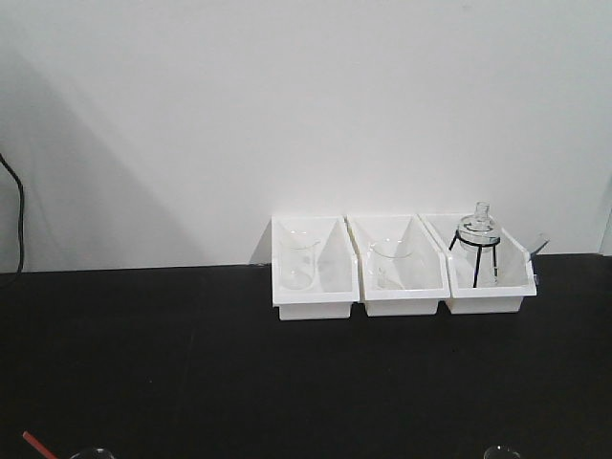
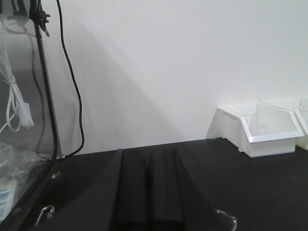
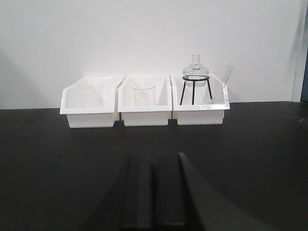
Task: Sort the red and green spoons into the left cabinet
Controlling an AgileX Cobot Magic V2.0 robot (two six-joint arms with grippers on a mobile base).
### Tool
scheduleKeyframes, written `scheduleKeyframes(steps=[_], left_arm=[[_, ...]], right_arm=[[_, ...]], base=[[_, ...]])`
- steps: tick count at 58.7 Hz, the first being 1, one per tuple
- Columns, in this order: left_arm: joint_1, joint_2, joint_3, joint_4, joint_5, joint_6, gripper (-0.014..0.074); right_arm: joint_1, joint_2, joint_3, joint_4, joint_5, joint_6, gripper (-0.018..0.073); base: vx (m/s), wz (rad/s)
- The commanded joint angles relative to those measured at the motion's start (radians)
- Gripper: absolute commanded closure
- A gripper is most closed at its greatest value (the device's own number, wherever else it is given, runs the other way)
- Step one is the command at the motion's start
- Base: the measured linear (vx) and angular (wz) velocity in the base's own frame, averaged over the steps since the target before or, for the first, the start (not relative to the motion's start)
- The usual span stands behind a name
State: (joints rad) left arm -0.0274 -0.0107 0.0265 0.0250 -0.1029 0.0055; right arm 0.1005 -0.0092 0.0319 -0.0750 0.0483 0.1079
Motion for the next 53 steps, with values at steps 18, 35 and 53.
scheduleKeyframes(steps=[18,35,53], left_arm=[[-0.004,-0.019,0.016,-0.003,-0.079,-0.006,0.0601],[-0.004,-0.019,0.016,-0.003,-0.079,-0.006,0.0601],[-0.004,-0.019,0.016,-0.003,-0.079,-0.006,0.0601]], right_arm=[[-0.001,-0.012,0.006,-0.003,-0.082,-0.002,0.0562],[-0.001,-0.012,0.006,-0.003,-0.082,-0.002,0.0562],[-0.001,-0.012,0.006,-0.003,-0.083,-0.002,0.0562]], base=[[0.00,0.00],[0.00,0.00],[0.00,0.00]])
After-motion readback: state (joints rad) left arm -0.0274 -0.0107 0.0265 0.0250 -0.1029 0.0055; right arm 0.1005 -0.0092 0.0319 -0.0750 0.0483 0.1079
